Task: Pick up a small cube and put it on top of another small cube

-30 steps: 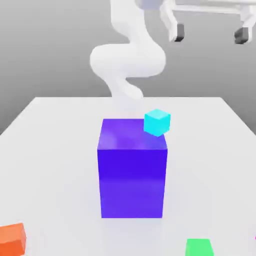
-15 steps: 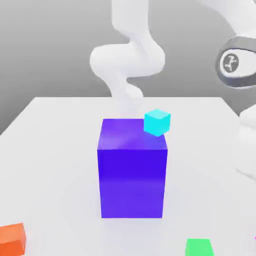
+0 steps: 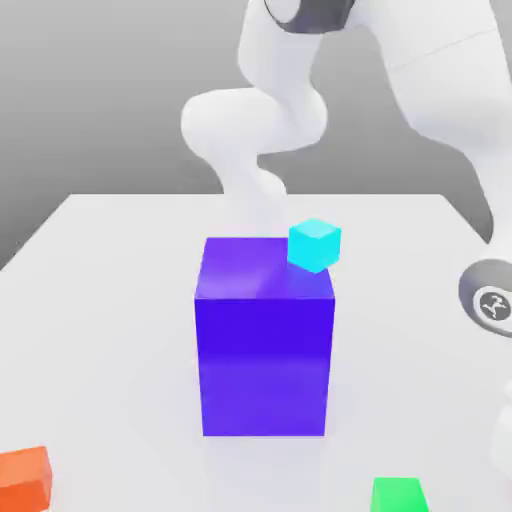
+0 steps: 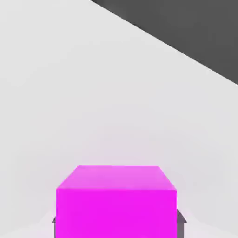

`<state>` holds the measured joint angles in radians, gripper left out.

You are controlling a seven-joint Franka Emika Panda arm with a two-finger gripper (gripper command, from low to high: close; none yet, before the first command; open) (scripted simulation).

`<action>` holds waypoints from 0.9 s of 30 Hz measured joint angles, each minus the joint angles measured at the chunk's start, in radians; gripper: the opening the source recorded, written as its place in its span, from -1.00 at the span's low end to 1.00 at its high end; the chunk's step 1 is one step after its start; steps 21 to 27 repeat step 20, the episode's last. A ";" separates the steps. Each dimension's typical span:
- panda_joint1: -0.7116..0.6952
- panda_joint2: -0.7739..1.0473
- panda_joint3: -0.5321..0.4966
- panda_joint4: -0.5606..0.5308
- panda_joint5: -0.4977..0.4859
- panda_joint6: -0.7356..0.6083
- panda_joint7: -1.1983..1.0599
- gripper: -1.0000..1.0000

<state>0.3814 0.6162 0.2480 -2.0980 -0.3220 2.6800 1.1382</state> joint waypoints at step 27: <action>-0.295 -0.225 -0.047 -0.171 0.163 -0.032 -0.288 1.00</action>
